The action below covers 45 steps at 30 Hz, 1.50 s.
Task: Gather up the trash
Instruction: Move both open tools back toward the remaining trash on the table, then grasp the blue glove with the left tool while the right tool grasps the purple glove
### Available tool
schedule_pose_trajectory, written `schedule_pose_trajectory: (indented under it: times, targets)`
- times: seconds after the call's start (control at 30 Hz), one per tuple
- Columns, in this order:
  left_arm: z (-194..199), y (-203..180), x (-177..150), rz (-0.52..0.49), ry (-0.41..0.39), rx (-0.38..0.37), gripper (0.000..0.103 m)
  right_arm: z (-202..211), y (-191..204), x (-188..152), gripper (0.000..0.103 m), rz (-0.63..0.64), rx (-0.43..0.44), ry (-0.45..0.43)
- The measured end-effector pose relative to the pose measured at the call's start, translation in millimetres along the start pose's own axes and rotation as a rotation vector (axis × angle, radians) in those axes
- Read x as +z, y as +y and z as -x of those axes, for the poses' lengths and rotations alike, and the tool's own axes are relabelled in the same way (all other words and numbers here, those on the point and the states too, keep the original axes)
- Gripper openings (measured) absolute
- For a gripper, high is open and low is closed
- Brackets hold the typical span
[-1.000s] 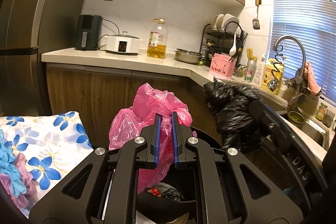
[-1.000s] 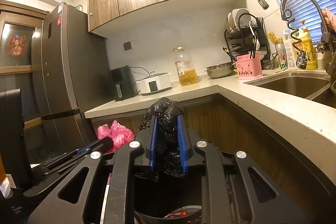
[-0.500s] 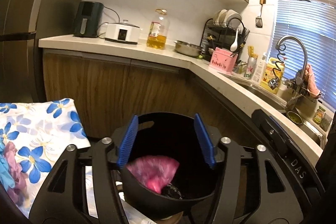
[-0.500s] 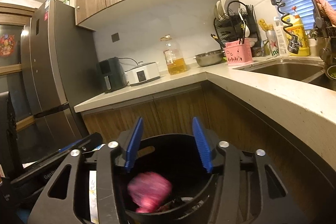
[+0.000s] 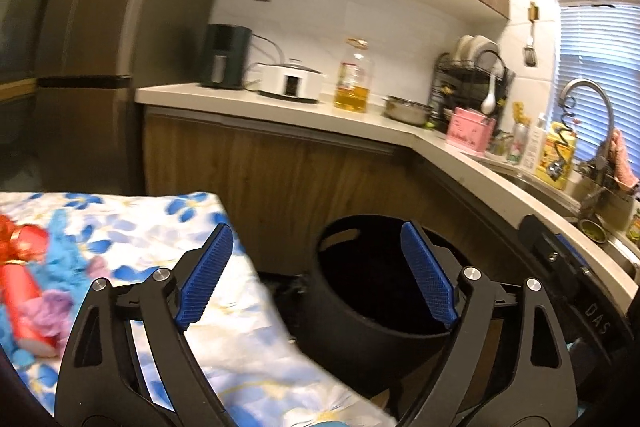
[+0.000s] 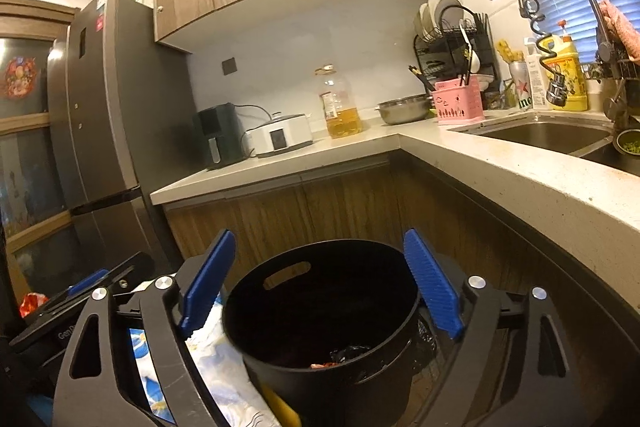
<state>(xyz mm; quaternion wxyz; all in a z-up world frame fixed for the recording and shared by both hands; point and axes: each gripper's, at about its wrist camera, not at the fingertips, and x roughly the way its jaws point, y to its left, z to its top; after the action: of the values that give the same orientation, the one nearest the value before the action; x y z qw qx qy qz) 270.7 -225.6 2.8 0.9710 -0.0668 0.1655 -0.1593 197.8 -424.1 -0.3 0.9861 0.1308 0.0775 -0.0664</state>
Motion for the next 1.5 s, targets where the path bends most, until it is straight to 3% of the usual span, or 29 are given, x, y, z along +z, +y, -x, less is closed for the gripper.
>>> schedule_pose_trajectory:
  times: [0.43, 0.57, 0.97, 1.13, 1.23, 1.43, 1.5]
  targets:
    - [78, 86, -23, 0.064, -0.053, 0.258, 0.085, 32, 57, -14, 0.084, 0.049, 0.094, -0.027]
    - [100, 119, -30, 0.106, -0.054, 0.331, 0.085, 36, 79, -22, 0.084, 0.054, 0.136, -0.012]
    - [147, 197, -62, 0.108, -0.039, 0.545, 0.085, 33, 157, -60, 0.081, 0.111, 0.259, 0.052]
    - [147, 219, -71, 0.118, -0.016, 0.589, 0.085, 24, 181, -74, 0.078, 0.124, 0.298, 0.09]
    - [140, 232, -75, 0.141, 0.026, 0.577, 0.082, 19, 194, -82, 0.076, 0.138, 0.316, 0.101]
    - [119, 248, -81, 0.192, 0.11, 0.559, 0.062, 2, 211, -94, 0.072, 0.14, 0.337, 0.135]
    - [113, 253, -84, 0.198, 0.145, 0.549, 0.052, -6, 219, -99, 0.071, 0.143, 0.347, 0.151]
